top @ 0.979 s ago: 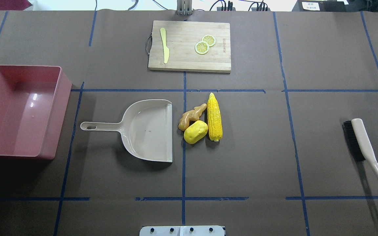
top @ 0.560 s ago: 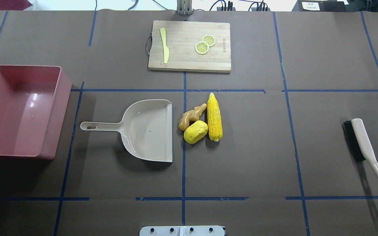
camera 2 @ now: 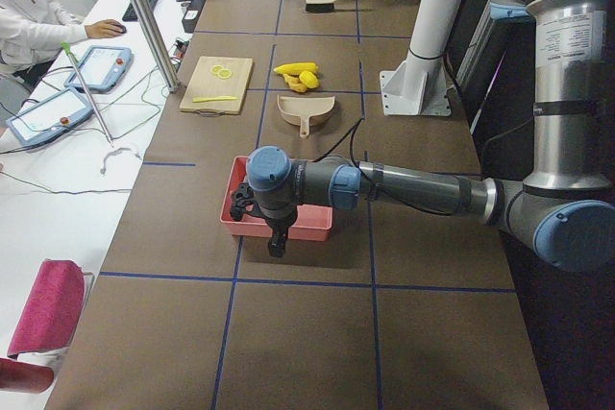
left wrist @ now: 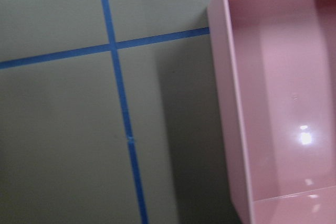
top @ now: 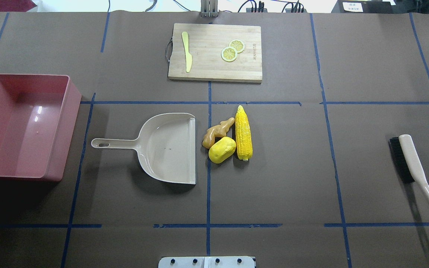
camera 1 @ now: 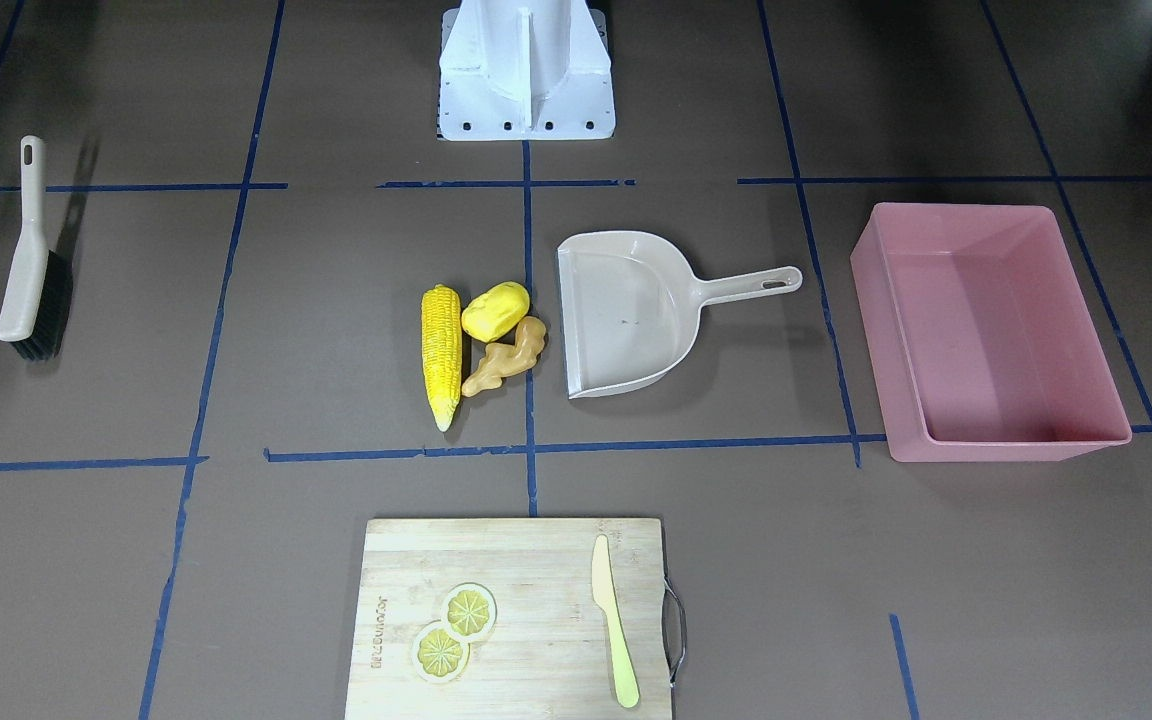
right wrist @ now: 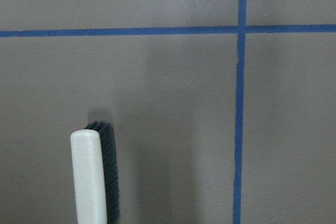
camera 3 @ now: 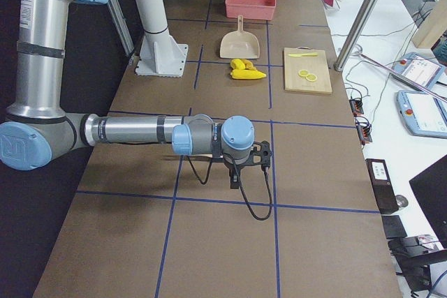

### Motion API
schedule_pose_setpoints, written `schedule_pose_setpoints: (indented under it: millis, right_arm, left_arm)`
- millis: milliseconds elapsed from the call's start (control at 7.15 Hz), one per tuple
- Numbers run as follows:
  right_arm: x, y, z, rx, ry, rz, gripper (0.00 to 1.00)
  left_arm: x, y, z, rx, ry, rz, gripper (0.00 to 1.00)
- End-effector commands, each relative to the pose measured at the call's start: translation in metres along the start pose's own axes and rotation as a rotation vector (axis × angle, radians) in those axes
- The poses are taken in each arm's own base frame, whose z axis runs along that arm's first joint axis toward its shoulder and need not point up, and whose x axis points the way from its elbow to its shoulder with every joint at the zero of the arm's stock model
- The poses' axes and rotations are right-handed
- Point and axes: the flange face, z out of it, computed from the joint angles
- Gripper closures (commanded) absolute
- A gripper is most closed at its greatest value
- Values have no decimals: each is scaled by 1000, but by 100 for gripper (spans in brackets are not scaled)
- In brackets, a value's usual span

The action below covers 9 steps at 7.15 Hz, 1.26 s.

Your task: Sweep and dump trash into bin

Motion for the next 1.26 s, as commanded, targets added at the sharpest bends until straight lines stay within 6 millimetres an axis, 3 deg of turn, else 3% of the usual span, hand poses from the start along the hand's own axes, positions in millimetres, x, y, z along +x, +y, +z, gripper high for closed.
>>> schedule_pose_setpoints:
  millis: [0,280,420,699,979,1119]
  right_arm:
    - [-30,54,29,49,12,-3,1]
    - [-61,84,65,53,16,-2,3]
    - [-59,97,75,45,42,-28,5]
    - [-61,106,85,12,46,-1,8]
    - [-86,112,104,4,35,-48,8]
    - [-95,113,111,-7,27,-9,9]
  left_arm:
    - [28,-10,-2,53,13,110,0]
    - [73,-31,19,42,38,233,0]
    - [98,-48,20,51,51,292,0]
    - [177,-71,47,84,115,526,0]
    - [248,-90,66,74,161,651,0]
    - [280,-88,83,50,189,707,0]
